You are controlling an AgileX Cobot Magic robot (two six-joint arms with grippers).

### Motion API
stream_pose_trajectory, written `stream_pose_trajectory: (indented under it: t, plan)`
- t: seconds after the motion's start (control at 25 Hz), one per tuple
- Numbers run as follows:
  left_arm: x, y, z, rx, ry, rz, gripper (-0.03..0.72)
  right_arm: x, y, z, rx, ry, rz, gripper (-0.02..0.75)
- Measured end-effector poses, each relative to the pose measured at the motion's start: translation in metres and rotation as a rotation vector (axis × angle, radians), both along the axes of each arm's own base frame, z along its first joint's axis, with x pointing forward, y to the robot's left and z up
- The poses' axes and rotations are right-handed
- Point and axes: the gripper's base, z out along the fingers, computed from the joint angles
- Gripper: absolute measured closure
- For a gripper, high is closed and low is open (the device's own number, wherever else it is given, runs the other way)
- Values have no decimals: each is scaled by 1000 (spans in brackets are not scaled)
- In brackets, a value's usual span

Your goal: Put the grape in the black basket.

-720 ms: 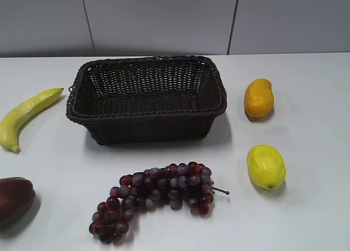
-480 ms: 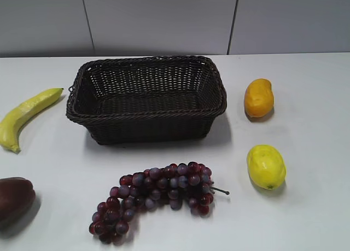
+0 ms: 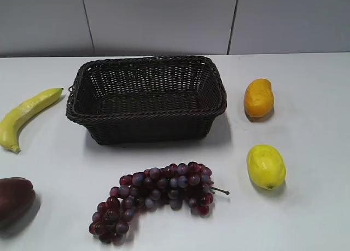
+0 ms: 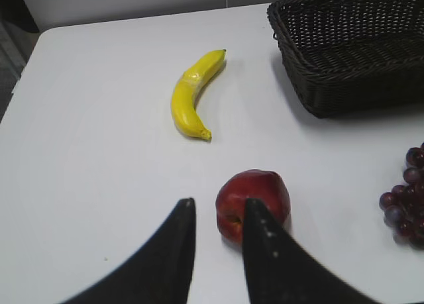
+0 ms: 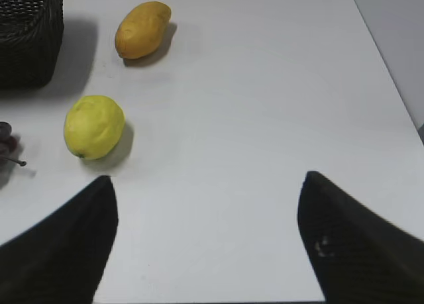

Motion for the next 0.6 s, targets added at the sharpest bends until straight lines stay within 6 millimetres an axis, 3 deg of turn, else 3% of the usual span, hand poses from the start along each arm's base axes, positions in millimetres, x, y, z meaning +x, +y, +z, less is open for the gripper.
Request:
stream_pose_trajectory:
  t: [0.28, 0.6]
  plan:
    - [0, 0, 0, 0, 0, 0, 456, 44, 2, 12, 19, -23, -11, 119]
    - [0, 0, 0, 0, 0, 0, 456, 119, 8, -11, 63, 177, -5, 143]
